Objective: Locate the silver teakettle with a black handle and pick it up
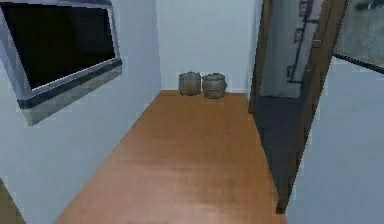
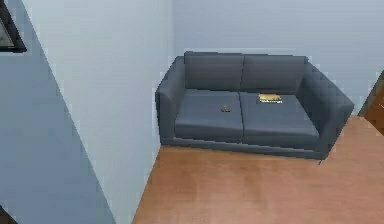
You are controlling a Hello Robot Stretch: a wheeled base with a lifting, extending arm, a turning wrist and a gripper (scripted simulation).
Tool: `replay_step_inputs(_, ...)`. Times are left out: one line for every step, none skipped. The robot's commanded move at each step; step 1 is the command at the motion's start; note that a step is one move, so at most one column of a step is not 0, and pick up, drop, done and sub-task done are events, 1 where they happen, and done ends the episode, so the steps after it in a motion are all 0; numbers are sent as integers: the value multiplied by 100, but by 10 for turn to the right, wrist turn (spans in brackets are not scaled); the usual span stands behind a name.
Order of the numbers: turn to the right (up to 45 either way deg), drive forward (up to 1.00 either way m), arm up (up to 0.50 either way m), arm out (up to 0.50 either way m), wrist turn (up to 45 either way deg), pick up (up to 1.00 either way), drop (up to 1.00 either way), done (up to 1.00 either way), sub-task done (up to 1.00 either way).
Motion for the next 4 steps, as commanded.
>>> replay_step_inputs(60, 0, 0, 0, 0, 0, 0, 0, 0)
replay_step_inputs(0, 20, 0, 0, 0, 0, 0, 0, 0)
replay_step_inputs(0, 100, 0, 0, 0, 0, 0, 0, 0)
replay_step_inputs(60, 0, 0, 0, 0, 0, 0, 0, 0)
